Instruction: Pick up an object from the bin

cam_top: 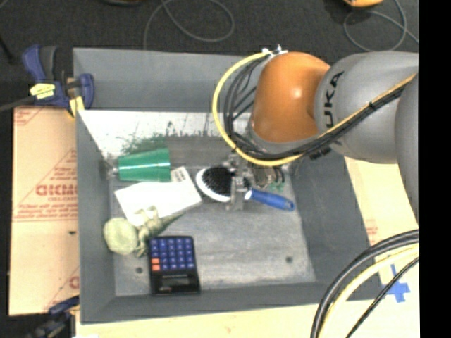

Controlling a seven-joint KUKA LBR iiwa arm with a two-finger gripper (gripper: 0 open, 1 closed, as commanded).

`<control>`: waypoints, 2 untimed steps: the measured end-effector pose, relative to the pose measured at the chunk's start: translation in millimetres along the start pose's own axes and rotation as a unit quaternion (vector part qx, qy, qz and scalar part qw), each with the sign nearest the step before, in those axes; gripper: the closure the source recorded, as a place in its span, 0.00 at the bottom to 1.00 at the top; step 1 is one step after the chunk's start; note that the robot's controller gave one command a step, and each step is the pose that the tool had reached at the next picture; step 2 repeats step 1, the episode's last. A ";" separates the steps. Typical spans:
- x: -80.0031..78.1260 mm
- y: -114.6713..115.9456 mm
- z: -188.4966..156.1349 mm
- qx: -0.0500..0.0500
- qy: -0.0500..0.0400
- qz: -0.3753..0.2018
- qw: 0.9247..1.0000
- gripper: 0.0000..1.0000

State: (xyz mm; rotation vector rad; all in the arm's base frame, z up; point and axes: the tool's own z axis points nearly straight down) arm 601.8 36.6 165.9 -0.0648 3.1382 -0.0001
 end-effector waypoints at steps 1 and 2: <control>-0.4 -0.1 -13.8 0.000 -0.001 0.000 1.000 1.00; -0.4 -0.1 -13.8 0.000 -0.001 0.000 1.000 1.00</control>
Offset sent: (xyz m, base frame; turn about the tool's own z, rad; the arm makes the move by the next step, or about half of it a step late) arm 0.0001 0.0000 0.0020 0.0000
